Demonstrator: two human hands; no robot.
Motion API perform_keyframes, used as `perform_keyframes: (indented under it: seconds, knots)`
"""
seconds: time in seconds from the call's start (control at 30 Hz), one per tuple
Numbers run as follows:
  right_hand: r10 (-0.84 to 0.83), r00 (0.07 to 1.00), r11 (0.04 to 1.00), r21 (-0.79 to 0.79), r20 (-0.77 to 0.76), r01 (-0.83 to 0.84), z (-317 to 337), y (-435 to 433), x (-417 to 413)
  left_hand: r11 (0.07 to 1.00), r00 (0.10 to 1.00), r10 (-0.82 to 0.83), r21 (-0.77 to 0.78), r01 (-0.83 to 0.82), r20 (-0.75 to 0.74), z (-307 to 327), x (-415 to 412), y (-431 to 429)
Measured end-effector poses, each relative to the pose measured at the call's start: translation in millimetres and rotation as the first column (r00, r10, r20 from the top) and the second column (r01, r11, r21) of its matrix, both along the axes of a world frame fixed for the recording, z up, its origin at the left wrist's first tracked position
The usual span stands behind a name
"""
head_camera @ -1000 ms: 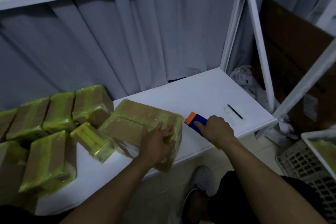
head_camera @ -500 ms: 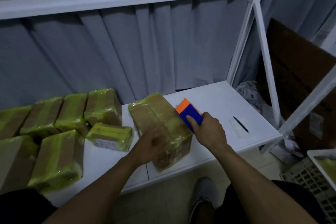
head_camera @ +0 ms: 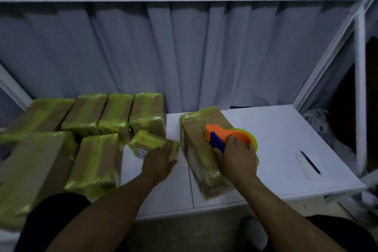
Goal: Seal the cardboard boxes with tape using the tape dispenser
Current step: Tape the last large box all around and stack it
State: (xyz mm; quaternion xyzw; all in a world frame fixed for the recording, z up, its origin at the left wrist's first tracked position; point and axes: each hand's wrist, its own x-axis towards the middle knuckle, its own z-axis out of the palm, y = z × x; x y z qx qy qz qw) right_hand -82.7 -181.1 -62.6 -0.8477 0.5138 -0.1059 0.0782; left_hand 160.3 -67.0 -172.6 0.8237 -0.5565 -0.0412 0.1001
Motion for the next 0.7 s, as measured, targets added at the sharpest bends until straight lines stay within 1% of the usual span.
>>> perform_keyframes:
  seconds: [0.03, 0.13, 0.2, 0.27, 0.3, 0.37, 0.4, 0.47, 0.5, 0.57, 0.6, 0.63, 0.7]
  knots:
    - [-0.004, 1.0, 1.0, -0.004, -0.011, 0.004, -1, 1, 3, 1.0, 0.999, 0.006, -0.007, -0.006, 0.037, -2, 3, 3]
    - [-0.013, 0.999, 1.0, -0.007, -0.034, 0.013, 0, 5, 11, 0.998, 0.967, -0.018, 0.064, 0.001, 0.253, 3, 7, 12]
    - [-0.008, 0.999, 1.0, -0.016, -0.04, 0.007, -1, 7, 17, 0.991, 0.948, 0.011, 0.121, -0.052, 0.319, 18, 9, 18]
    - [-0.008, 1.0, 0.999, 0.034, 0.002, 0.008, 0, 13, 23, 0.993, 0.949, 0.034, 0.098, -0.069, 0.314, 21, 15, 26]
    - [-0.005, 1.0, 0.999, 0.044, 0.027, 0.004, -2, 16, 27, 0.997, 0.966, 0.012, 0.065, -0.03, 0.259, 19, 18, 31]
    - [-0.002, 0.998, 0.999, 0.048, 0.058, -0.001, -4, 21, 36, 0.996, 0.986, -0.091, 0.008, 0.091, 0.142, 9, 25, 43]
    - [-0.001, 0.998, 0.999, 0.052, 0.061, -0.002, -5, 23, 41, 0.994, 0.986, -0.108, -0.006, 0.11, 0.129, 3, 31, 48]
    - [0.007, 0.998, 0.998, 0.06, 0.065, -0.011, -8, 28, 49, 0.993, 0.987, -0.066, 0.107, 0.051, 0.144, 0, 34, 57]
    - [0.003, 0.996, 0.997, 0.077, 0.086, -0.009, -7, 29, 53, 0.977, 0.986, -0.024, 0.211, -0.012, 0.164, 3, 34, 60]
    - [-0.027, 0.986, 0.99, 0.141, 0.164, 0.004, -5, 33, 60, 0.927, 0.964, 0.043, 0.349, -0.137, 0.264, 13, 28, 61]
    - [-0.03, 0.98, 0.988, 0.157, 0.195, -0.001, -5, 34, 64, 0.909, 0.951, 0.07, 0.373, -0.186, 0.302, 18, 26, 61]
    - [-0.022, 0.978, 0.987, 0.159, 0.205, -0.012, -4, 36, 66, 0.887, 0.946, 0.094, 0.405, -0.221, 0.31, 23, 23, 61]
    - [-0.022, 0.973, 0.984, 0.177, 0.228, -0.019, -5, 38, 69, 0.868, 0.953, 0.112, 0.44, -0.232, 0.282, 26, 23, 62]
